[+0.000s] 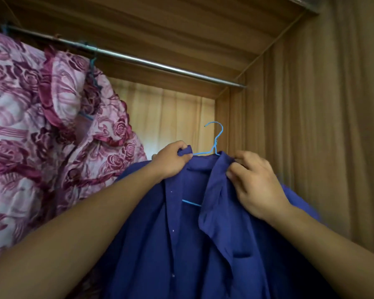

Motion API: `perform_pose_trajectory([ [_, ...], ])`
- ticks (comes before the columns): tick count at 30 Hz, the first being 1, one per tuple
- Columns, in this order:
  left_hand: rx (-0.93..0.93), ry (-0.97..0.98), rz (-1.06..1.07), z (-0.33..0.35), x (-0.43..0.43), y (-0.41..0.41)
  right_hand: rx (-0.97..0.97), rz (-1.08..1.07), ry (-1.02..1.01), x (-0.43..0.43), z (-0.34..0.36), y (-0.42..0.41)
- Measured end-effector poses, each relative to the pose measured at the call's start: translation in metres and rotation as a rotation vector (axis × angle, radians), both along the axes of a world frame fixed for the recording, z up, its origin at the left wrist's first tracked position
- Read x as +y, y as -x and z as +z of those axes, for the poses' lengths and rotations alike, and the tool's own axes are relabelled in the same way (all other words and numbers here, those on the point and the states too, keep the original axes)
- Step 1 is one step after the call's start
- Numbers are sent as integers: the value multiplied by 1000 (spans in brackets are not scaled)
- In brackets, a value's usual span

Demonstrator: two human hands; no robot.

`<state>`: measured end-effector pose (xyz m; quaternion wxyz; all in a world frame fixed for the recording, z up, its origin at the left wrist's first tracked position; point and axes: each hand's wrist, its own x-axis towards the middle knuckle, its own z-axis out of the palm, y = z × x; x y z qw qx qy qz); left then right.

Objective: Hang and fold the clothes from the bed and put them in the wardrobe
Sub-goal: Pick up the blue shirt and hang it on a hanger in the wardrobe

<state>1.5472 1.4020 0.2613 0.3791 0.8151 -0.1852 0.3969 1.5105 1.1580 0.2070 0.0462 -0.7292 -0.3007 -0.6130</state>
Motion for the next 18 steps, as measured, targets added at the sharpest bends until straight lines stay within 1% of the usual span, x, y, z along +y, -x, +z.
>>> perform_pose_trajectory([
  [1, -26, 4, 27, 1, -3, -2, 75, -32, 7, -3, 3, -1],
  [3, -84, 37, 69, 3, -6, -6, 301, -147, -10, -10, 13, -1],
  [4, -108, 57, 80, 4, -6, -8, 373, -200, -33, -14, 19, -2],
  [5, -123, 75, 83, 5, -5, -11, 388, -240, -56, -16, 24, -4],
  [8, -133, 110, 40, 12, -7, -18, 303, -295, -145, -18, 42, -10],
  [12, -93, 82, 81, 27, -36, -19, 201, -501, -57, -8, 76, -15],
  [15, -76, 104, -70, 39, -57, -18, 148, -522, -43, -3, 101, -19],
  [18, -166, 99, -116, 49, -58, -18, 89, -522, -102, -8, 131, -20],
])
